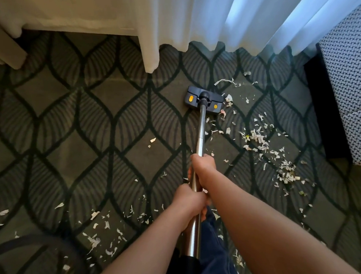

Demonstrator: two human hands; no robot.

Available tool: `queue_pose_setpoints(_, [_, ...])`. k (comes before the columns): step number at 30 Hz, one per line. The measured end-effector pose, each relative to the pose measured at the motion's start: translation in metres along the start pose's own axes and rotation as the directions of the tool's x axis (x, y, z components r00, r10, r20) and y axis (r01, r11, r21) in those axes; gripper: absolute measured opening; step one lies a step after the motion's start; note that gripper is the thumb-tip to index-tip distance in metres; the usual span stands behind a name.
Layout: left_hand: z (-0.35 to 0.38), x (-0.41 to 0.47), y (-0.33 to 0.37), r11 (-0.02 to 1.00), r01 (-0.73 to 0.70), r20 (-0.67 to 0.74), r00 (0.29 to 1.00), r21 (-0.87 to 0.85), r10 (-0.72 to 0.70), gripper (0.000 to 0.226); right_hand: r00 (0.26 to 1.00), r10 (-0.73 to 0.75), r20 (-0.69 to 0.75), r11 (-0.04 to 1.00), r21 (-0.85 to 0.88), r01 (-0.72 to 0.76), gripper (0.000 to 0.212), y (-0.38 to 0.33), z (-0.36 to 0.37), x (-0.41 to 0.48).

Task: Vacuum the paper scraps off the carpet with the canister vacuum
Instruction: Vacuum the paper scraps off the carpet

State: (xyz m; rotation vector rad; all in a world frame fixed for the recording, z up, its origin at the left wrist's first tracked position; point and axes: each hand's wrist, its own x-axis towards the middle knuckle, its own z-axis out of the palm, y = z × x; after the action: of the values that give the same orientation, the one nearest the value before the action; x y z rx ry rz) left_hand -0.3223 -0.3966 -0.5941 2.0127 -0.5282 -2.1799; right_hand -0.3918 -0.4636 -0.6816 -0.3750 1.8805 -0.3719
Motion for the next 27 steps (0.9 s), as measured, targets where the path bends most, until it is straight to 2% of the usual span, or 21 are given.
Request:
queue_pose_setpoints(8, [-0.005,-0.016,-0.027,0.999,0.009,0.005,1.0,0.054,-0.009,0.009,1.0,0.018,0.016,1.0,0.005,-0.018,0.027,0.022,0.003,-0.026])
queue_pose_setpoints(12, [-0.009,-0.026,-0.046,0.997,0.024,0.027,0.999,0.073,-0.026,0.002,0.999,0.045,0.021,0.999,-0.013,-0.045,0.019,0.037,0.005,-0.044])
queue_pose_setpoints(27, [-0.015,-0.072,-0.085,0.993,0.1,0.042,0.994,0.068,-0.103,0.005,0.992,0.107,0.065,0.994,-0.018,-0.106,0.027,0.082,0.007,-0.089])
